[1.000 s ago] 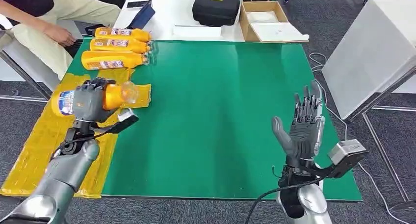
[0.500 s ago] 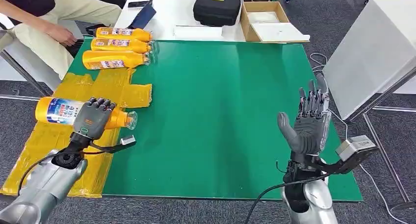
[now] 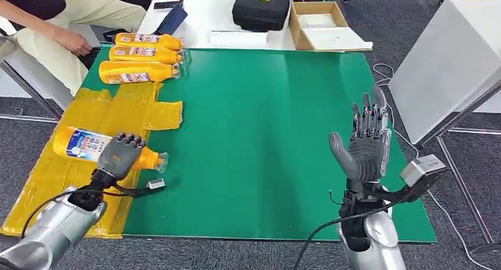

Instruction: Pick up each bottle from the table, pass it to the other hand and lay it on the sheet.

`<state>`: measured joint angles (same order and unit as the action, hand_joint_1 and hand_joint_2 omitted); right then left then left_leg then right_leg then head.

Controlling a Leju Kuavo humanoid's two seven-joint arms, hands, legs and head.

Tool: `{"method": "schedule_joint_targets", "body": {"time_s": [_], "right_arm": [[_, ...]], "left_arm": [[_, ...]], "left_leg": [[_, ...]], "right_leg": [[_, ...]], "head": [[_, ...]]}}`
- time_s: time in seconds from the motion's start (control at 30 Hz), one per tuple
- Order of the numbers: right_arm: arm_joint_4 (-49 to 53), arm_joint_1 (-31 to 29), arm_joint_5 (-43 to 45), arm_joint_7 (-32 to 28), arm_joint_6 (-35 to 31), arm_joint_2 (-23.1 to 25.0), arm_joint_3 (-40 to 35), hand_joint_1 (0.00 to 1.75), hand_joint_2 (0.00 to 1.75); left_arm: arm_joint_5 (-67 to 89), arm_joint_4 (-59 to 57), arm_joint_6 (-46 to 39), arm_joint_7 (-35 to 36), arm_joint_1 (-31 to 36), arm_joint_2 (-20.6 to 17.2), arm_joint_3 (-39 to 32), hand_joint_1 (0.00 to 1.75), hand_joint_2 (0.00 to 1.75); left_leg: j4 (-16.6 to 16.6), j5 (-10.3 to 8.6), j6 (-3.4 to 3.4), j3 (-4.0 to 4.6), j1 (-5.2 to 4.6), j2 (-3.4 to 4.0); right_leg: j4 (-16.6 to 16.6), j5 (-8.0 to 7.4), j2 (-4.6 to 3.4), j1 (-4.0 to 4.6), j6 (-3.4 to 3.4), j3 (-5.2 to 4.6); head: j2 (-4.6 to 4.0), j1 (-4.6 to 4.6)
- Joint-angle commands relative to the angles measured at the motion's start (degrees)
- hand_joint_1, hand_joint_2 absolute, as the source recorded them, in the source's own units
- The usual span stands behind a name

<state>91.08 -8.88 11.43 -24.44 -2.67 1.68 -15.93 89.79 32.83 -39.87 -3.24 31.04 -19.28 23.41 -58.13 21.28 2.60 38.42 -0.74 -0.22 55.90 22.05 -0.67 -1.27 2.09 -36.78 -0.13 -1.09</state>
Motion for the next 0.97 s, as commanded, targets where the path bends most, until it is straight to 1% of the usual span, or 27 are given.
{"method": "schedule_joint_targets", "body": {"time_s": [0.03, 0.07, 0.13, 0.2, 0.23, 0.27, 0.3, 0.33, 0.37, 0.4, 0.43, 0.5, 0.53, 0.6, 0.63, 0.7, 0.73, 0.77, 0.8, 0.83, 0.87, 0.9, 0.97], "right_arm": [[-5.52, -0.52, -0.35, 0.87, 0.26, 0.42, 0.74, 0.0, 1.75], [-5.14, 0.18, -0.43, 0.75, 0.2, 0.41, 0.76, 0.0, 1.75], [-4.66, 0.67, -0.53, 0.63, 0.07, 0.5, 0.95, 0.0, 1.75], [-4.43, 0.96, -0.62, 0.67, -0.06, 0.78, 1.3, 0.0, 1.75], [-4.22, 1.28, -0.78, 0.72, -0.14, 0.92, 1.41, 0.0, 1.75], [-3.75, 2.12, -0.99, 0.7, -0.1, 1.02, 1.52, 0.0, 1.75], [-3.5, 2.79, -1.37, 0.61, -0.08, 0.97, 1.55, 0.0, 1.75], [-3.5, 2.79, -1.37, 0.61, -0.08, 0.97, 1.55, 0.0, 1.75], [-3.5, 2.79, -1.37, 0.61, -0.08, 0.97, 1.55, 0.0, 1.75], [-3.4, 3.48, -1.58, 0.39, -0.05, 0.88, 1.55, 0.0, 1.75], [-3.3, 3.62, -1.71, 0.33, -0.04, 1.02, 1.7, 0.0, 1.75], [-3.27, 3.52, -1.99, 0.35, -0.04, 1.27, 1.86, 0.0, 1.75], [-3.25, 3.12, -2.16, 0.49, -0.1, 1.48, 1.94, 0.0, 1.75], [-3.25, 3.01, -2.22, 0.57, -0.13, 1.54, 1.98, 0.0, 1.75], [-3.25, 3.01, -2.22, 0.57, -0.13, 1.54, 1.98, 0.0, 1.75], [-3.25, 3.01, -2.22, 0.57, -0.13, 1.54, 1.98, 0.0, 1.75], [-3.25, 3.01, -2.22, 0.57, -0.13, 1.54, 1.98, 0.0, 1.75], [-3.25, 3.01, -2.22, 0.57, -0.13, 1.54, 1.98, 0.0, 1.75], [-3.25, 2.59, -2.34, 0.88, -0.3, 1.69, 2.06, 0.0, 1.75], [-3.21, 2.55, -2.42, 1.06, -0.36, 1.82, 2.23, 0.0, 1.75], [-3.13, 2.62, -2.49, 1.16, -0.39, 1.86, 2.34, 0.0, 1.75], [-3.05, 2.71, -2.53, 1.21, -0.41, 1.89, 2.42, 0.0, 1.75], [-2.84, 3.03, -2.66, 1.32, -0.44, 2.02, 2.63, 0.0, 1.75]], "left_arm": [[-0.35, -4.3, -0.13, -2.19, -0.64, 3.72, -1.29, 1.75, 1.75], [-0.84, -3.14, -0.13, -2.8, -1.2, 3.94, -2.3, 1.75, 1.75], [-0.61, -2.44, -0.13, -3.42, -1.55, 4.44, -3.61, 1.75, 1.75], [-1.02, -1.81, -0.13, -4.29, -1.98, 5.01, -5.1, 1.75, 1.75], [-0.97, -1.32, -0.13, -4.53, -2.37, 5.17, -5.68, 1.75, 1.75], [-1.1, -0.23, -0.13, -5.03, -3.16, 5.25, -6.57, 1.75, 1.75], [-1.44, 0.51, -0.13, -5.62, -3.82, 5.38, -7.65, 1.66, 1.75], [-1.44, 0.51, -0.13, -5.62, -3.82, 5.38, -7.65, 1.66, 1.75], [-1.44, 0.51, -0.13, -5.62, -3.82, 5.38, -7.65, 1.66, 1.75], [-1.67, 1.62, -0.13, -5.92, -4.58, 5.17, -8.13, 0.73, 1.75], [-1.47, 2.39, -0.13, -6.19, -5.04, 5.3, -9.08, 0.0, 1.75], [-1.52, 2.9, -0.13, -6.91, -5.3, 5.82, -10.57, 0.0, 1.75], [-1.23, 2.89, -0.13, -7.0, -5.14, 6.15, -11.11, 0.0, 1.75], [-1.08, 2.81, -0.13, -7.06, -5.04, 6.24, -11.19, 0.0, 1.75], [-1.08, 2.81, -0.13, -7.06, -5.04, 6.24, -11.19, 0.0, 1.75], [-1.08, 2.81, -0.13, -7.06, -5.04, 6.24, -11.19, 0.0, 1.75], [-1.08, 2.81, -0.13, -7.06, -5.04, 6.24, -11.19, 0.0, 1.75], [-1.08, 2.81, -0.13, -7.06, -5.04, 6.24, -11.19, 0.0, 1.75], [-0.84, 2.35, -0.13, -6.93, -4.59, 6.42, -11.18, 0.0, 1.75], [-0.43, 2.11, -0.13, -6.94, -4.33, 6.6, -11.41, 0.0, 1.75], [-0.13, 1.8, -0.13, -6.94, -4.02, 6.74, -11.54, 0.0, 1.75], [0.01, 1.7, -0.13, -6.93, -3.89, 6.82, -11.68, 0.0, 1.75], [0.03, 1.49, -0.13, -7.23, -3.55, 7.02, -12.12, 0.0, 1.75]], "left_leg": [[0.09, 0.1, -0.17, -0.39, 0.02, -0.05], [0.11, 0.15, -0.22, -0.53, 0.04, -0.1], [0.1, 0.08, -0.14, -0.35, 0.0, -0.08], [0.15, 0.15, -0.25, -0.59, 0.01, -0.11], [0.12, 0.09, -0.18, -0.42, -0.01, -0.12], [0.12, 0.13, -0.22, -0.51, 0.02, -0.12], [0.12, 0.1, -0.2, -0.46, -0.01, -0.14], [0.1, 0.06, -0.12, -0.32, -0.02, -0.09], [0.15, 0.14, -0.22, -0.57, 0.0, -0.09], [0.1, 0.09, -0.17, -0.4, -0.01, -0.09], [0.12, 0.15, -0.24, -0.56, 0.02, -0.11], [0.07, 0.05, -0.11, -0.27, -0.01, -0.08], [0.1, 0.15, -0.22, -0.51, 0.01, -0.08], [0.05, 0.05, -0.11, -0.23, 0.0, -0.06], [0.05, 0.11, -0.18, -0.38, 0.01, -0.08], [0.05, 0.04, -0.1, -0.21, -0.01, -0.06], [0.08, 0.19, -0.28, -0.6, 0.02, -0.09], [0.04, 0.06, -0.13, -0.26, 0.02, -0.06], [0.04, 0.04, -0.11, -0.2, 0.0, -0.07], [0.05, 0.11, -0.19, -0.38, 0.01, -0.1], [0.03, 0.08, -0.15, -0.29, 0.02, -0.09], [0.04, 0.14, -0.23, -0.45, 0.02, -0.09], [0.04, 0.05, -0.14, -0.25, 0.02, -0.1]], "right_leg": [[-0.11, 0.11, 0.11, 0.02, -0.12, 0.41], [-0.14, 0.16, 0.16, 0.04, -0.15, 0.56], [-0.11, 0.11, 0.1, 0.0, -0.12, 0.39], [-0.16, 0.18, 0.16, 0.02, -0.19, 0.63], [-0.13, 0.13, 0.14, 0.0, -0.14, 0.46], [-0.14, 0.16, 0.15, 0.03, -0.17, 0.56], [-0.13, 0.15, 0.15, 0.0, -0.14, 0.51], [-0.1, 0.1, 0.08, -0.01, -0.09, 0.34], [-0.16, 0.17, 0.12, 0.01, -0.16, 0.6], [-0.11, 0.12, 0.1, 0.01, -0.12, 0.43], [-0.14, 0.18, 0.14, 0.03, -0.18, 0.59], [-0.09, 0.08, 0.07, 0.0, -0.08, 0.29], [-0.12, 0.17, 0.11, 0.03, -0.16, 0.53], [-0.06, 0.08, 0.08, 0.01, -0.08, 0.24], [-0.08, 0.14, 0.12, 0.02, -0.13, 0.4], [-0.06, 0.07, 0.07, 0.0, -0.07, 0.21], [-0.1, 0.22, 0.15, 0.03, -0.2, 0.61], [-0.07, 0.09, 0.08, 0.03, -0.09, 0.27], [-0.06, 0.07, 0.07, 0.01, -0.08, 0.2], [-0.07, 0.15, 0.13, 0.02, -0.14, 0.39], [-0.05, 0.12, 0.11, 0.03, -0.11, 0.3], [-0.06, 0.18, 0.13, 0.03, -0.17, 0.45], [-0.07, 0.09, 0.12, 0.03, -0.1, 0.26]], "head": [[0.0, 0.0], [0.0, 0.0], [0.0, 0.0], [0.0, -0.02], [0.0, 0.0], [0.0, -0.02], [0.0, 0.0], [0.0, -0.02], [0.0, -0.02], [0.0, 0.0], [0.0, 0.0], [0.0, 0.0], [0.0, -0.02], [0.0, 0.0], [0.0, 0.0], [0.0, -0.02], [0.0, 0.0], [0.0, -0.02], [0.0, 0.0], [0.0, 0.0], [0.0, 0.0], [0.0, -0.02], [0.0, 0.0]]}}
